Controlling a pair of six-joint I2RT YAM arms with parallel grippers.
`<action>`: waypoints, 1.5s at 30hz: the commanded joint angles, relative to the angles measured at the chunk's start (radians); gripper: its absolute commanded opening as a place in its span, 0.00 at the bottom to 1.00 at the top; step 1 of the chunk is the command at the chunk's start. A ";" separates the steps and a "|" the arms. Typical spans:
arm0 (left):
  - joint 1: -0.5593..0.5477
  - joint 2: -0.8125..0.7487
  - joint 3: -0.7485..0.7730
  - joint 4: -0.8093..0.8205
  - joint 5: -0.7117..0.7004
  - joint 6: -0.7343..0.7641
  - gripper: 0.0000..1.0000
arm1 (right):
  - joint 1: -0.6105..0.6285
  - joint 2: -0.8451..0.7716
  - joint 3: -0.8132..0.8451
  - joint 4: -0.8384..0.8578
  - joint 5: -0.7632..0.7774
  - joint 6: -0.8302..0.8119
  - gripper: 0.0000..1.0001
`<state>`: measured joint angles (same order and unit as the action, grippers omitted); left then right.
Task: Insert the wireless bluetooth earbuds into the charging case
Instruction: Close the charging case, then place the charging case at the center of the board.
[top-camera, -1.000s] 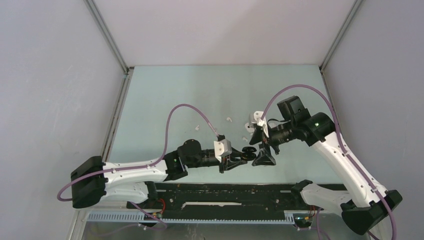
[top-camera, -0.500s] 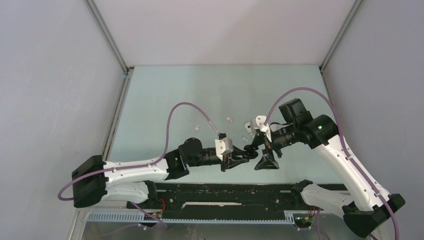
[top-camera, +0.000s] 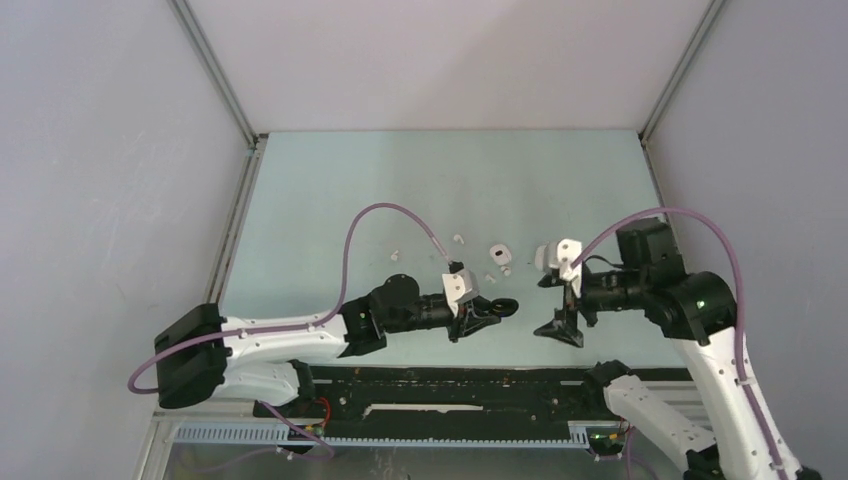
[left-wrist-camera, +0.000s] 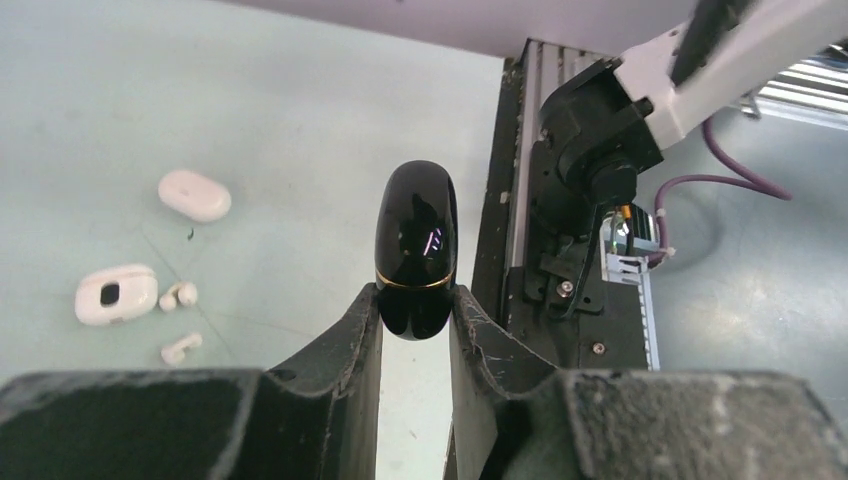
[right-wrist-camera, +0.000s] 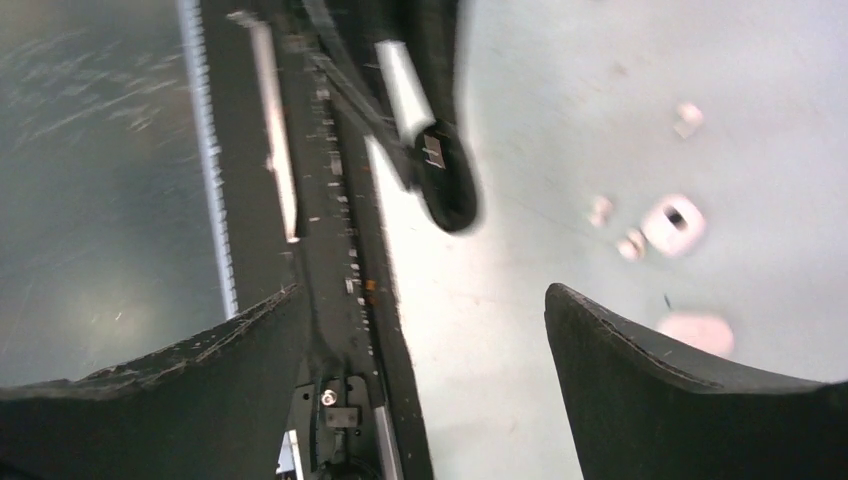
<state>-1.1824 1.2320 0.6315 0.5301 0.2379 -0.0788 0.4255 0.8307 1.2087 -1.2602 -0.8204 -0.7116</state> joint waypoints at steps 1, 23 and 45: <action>0.012 0.007 0.020 -0.022 -0.120 -0.097 0.00 | -0.264 0.045 -0.028 -0.072 -0.014 -0.050 0.88; 0.332 0.281 0.127 -0.334 0.022 -0.670 0.02 | -0.817 0.090 -0.409 0.645 -0.041 0.554 1.00; 0.342 0.513 0.202 -0.321 0.127 -0.814 0.29 | -0.829 0.142 -0.420 0.614 -0.075 0.510 1.00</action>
<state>-0.8474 1.7462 0.8024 0.2626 0.3527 -0.9001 -0.3996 0.9646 0.7879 -0.6693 -0.8787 -0.1925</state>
